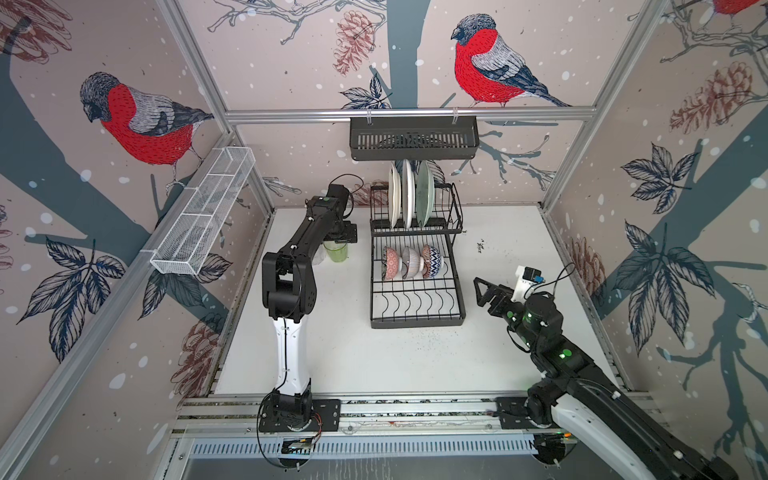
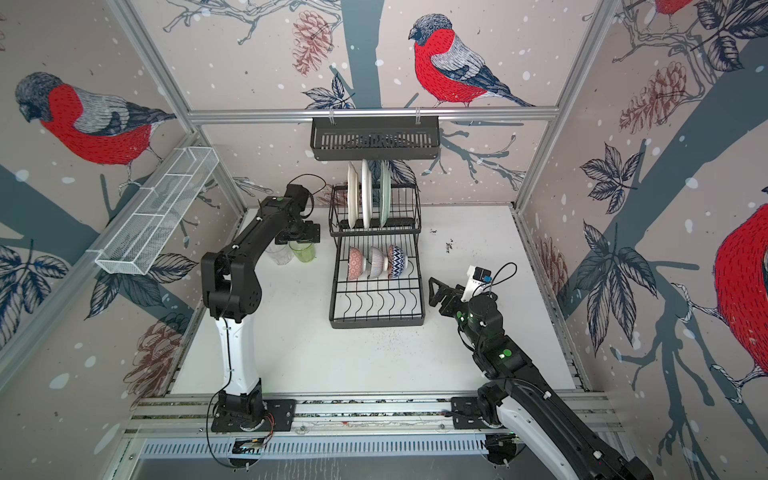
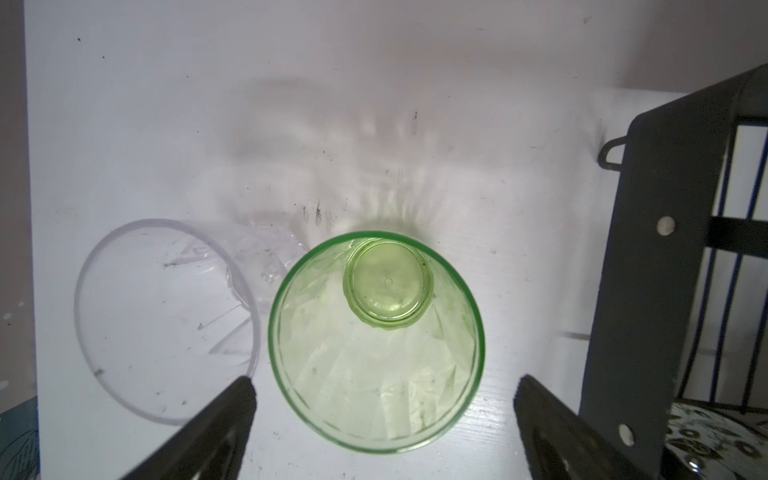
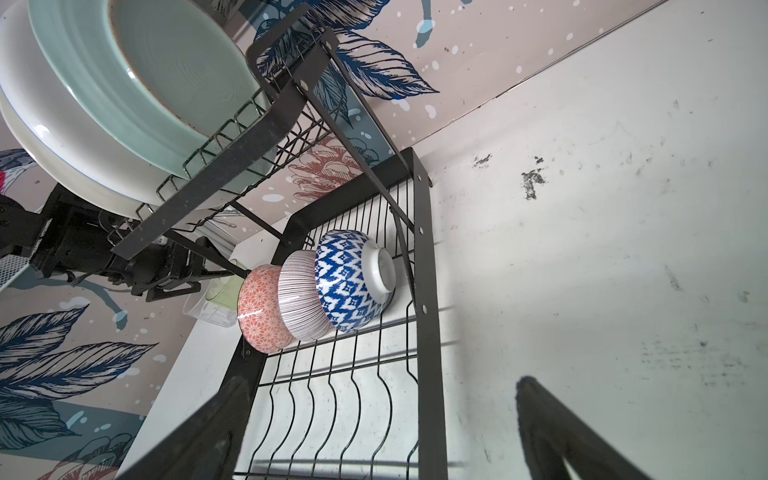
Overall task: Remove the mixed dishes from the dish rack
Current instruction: 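Raise the left gripper off the tumbler while the right gripper reaches toward the bowls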
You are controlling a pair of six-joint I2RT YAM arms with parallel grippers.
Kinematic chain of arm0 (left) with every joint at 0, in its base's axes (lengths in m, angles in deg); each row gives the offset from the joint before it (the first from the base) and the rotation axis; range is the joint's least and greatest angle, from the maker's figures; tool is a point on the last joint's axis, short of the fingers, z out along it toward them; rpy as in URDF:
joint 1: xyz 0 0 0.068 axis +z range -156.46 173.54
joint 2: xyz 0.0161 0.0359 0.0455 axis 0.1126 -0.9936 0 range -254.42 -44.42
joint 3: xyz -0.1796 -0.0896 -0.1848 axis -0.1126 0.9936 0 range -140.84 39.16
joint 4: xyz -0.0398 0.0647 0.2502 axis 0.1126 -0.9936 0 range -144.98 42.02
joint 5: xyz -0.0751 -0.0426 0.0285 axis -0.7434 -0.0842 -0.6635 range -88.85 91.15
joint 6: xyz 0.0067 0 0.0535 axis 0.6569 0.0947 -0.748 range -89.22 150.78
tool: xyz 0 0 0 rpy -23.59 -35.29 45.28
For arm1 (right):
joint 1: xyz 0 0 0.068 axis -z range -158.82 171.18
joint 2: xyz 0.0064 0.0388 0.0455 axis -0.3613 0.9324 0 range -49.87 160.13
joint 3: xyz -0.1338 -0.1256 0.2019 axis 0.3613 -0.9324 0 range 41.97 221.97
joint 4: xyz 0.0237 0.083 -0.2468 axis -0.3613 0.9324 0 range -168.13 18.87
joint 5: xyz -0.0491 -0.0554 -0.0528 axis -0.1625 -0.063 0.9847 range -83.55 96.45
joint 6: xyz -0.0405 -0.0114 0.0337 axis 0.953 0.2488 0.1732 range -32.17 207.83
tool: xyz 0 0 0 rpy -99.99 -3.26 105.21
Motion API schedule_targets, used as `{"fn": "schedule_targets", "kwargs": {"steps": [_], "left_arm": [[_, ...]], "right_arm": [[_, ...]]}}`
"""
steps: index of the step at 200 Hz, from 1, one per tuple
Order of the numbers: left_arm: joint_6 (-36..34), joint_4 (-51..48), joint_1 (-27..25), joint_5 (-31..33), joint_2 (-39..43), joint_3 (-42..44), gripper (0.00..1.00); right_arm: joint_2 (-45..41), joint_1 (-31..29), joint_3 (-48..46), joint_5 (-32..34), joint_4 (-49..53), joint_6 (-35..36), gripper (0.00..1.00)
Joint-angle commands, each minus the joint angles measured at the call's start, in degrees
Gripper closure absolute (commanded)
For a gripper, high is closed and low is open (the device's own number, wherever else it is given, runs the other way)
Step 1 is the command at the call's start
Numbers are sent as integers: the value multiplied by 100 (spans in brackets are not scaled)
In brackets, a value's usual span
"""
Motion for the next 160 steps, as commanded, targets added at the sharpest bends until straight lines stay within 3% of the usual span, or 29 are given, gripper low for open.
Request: {"fn": "schedule_targets", "kwargs": {"steps": [1, 109, 160], "left_arm": [[-21, 117, 10, 51, 114, 35, 3], [-1, 467, 5, -388, 1042, 697, 3], [-7, 1243, -13, -275, 2276, 1679, 3]], "right_arm": [[-40, 1, -39, -26, 2, 10, 0], [-88, 7, -136, -25, 84, 1, 1], [155, -5, -21, -424, -92, 302, 1]]}}
